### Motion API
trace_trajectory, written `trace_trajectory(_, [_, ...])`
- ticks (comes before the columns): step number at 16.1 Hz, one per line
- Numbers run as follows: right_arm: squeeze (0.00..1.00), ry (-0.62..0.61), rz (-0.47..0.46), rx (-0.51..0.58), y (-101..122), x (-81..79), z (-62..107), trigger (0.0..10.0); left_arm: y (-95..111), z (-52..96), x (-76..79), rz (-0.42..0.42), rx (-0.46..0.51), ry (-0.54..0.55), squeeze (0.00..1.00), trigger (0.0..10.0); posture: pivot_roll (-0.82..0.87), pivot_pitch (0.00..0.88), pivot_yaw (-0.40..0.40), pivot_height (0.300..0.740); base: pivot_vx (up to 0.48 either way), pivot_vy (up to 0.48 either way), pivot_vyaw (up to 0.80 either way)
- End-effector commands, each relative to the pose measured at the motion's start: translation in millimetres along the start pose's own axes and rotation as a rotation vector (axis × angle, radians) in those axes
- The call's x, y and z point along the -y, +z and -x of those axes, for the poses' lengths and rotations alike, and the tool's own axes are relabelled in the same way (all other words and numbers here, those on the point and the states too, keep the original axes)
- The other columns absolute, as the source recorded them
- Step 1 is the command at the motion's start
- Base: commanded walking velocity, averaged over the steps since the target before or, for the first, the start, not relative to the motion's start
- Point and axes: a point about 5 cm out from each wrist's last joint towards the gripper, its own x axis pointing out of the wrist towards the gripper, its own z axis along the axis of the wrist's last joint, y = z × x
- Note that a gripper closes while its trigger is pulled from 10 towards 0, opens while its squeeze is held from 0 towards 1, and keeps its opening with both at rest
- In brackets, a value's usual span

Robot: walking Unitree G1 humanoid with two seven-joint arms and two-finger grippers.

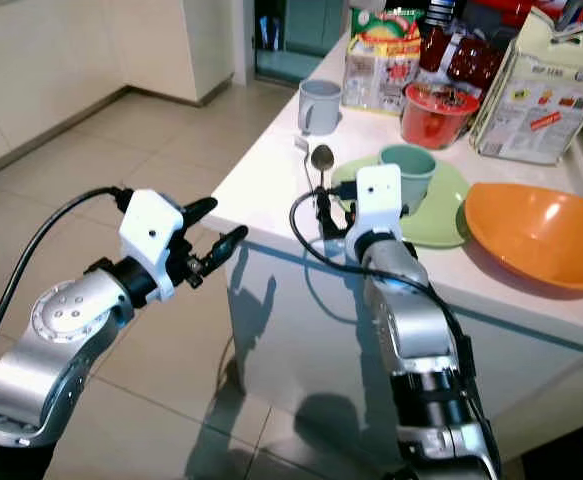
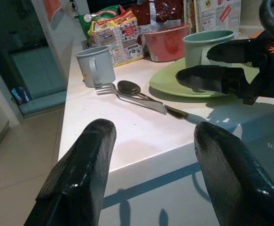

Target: Setting the table

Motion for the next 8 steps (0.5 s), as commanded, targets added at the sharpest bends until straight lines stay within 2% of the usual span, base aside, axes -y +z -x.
trace_trajectory(1, [0.26, -0.026, 0.001, -0.02, -0.8, 2.4, -2.2, 10.0, 3.3, -0.5, 2.0, -0.011, 0.004, -0.024, 0.0, 10.0, 0.05, 0.0, -0.016, 0.74, 0.0, 0.0, 0.0])
trace_trajectory(2, [0.0, -0.035, -0.005, -0.017, 0.5, 2.0, -1.6, 10.0, 3.6, 0.0, 2.9, -0.01, 0.002, -0.037, 0.0, 10.0, 0.05, 0.0, -0.007, 0.74, 0.0, 0.0, 0.0])
trace_trajectory(8, [0.0, -0.083, -0.034, -0.024, -0.9, 6.1, 0.6, 10.0, 3.8, -0.2, 4.9, -0.011, -0.001, -0.065, 0.0, 10.0, 0.05, 0.0, 0.003, 0.74, 0.0, 0.0, 0.0])
